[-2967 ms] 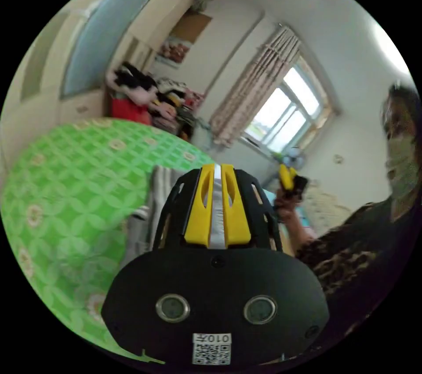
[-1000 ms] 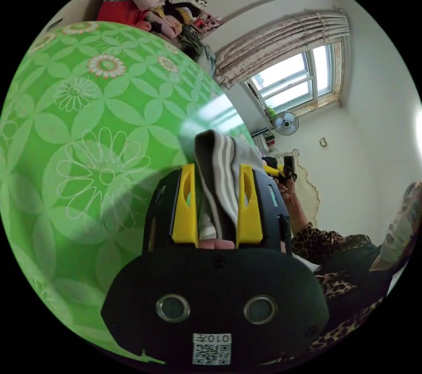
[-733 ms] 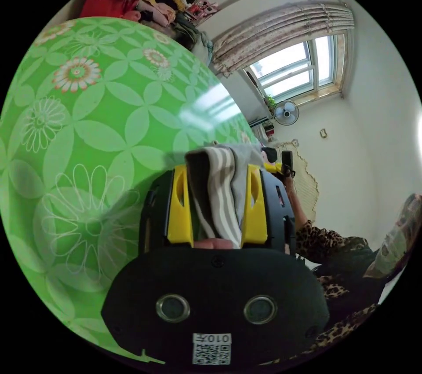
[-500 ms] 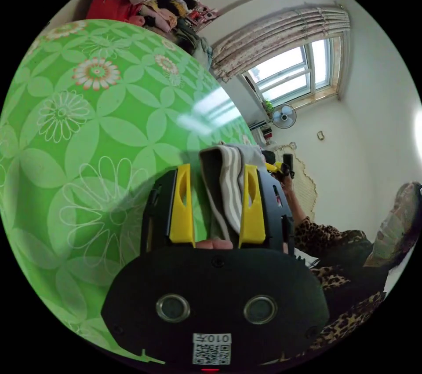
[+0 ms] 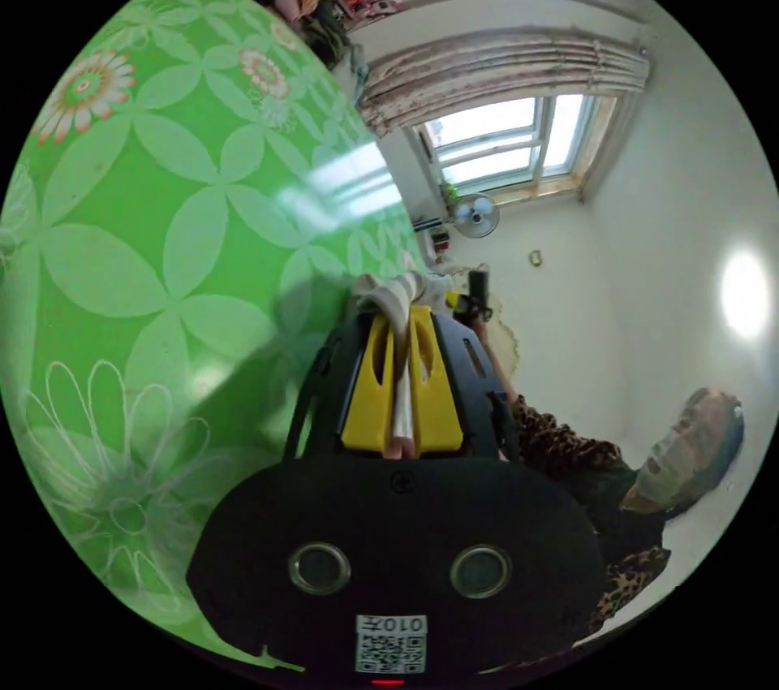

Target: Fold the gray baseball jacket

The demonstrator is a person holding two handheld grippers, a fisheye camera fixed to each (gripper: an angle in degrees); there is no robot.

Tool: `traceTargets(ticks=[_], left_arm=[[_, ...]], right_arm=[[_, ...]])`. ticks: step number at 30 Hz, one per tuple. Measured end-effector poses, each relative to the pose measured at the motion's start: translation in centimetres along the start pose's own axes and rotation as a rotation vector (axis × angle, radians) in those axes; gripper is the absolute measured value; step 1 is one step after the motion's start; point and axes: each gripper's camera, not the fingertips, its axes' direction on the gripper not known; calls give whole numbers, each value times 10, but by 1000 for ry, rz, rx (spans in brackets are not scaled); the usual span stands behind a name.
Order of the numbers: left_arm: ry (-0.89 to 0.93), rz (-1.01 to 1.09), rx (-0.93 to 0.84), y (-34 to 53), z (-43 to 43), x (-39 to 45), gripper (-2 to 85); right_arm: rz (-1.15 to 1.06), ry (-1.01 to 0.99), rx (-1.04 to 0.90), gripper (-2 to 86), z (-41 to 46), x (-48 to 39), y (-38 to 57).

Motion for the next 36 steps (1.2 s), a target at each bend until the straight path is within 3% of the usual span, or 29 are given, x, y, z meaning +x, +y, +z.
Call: traceTargets(ticks=[10, 15, 20, 27, 32, 36], left_arm=[[96, 289, 17, 62, -70, 123, 51], [169, 418, -8, 135, -93, 167, 55], [159, 551, 12, 246, -116, 187, 59], [88, 337, 47, 385, -99, 145, 59], [112, 226, 70, 392, -89, 129, 58], [-13, 318, 15, 354, -96, 186, 58]], right_arm=[[-325, -26, 57, 68, 2, -155, 108], [-458, 26, 62, 69, 28, -234, 202], [-664, 125, -64, 68, 86, -309, 329], [-568, 74, -176, 68, 144, -283, 414], [-548, 83, -211, 73, 163, -279, 434], [-555, 63, -161, 73, 154, -285, 427]])
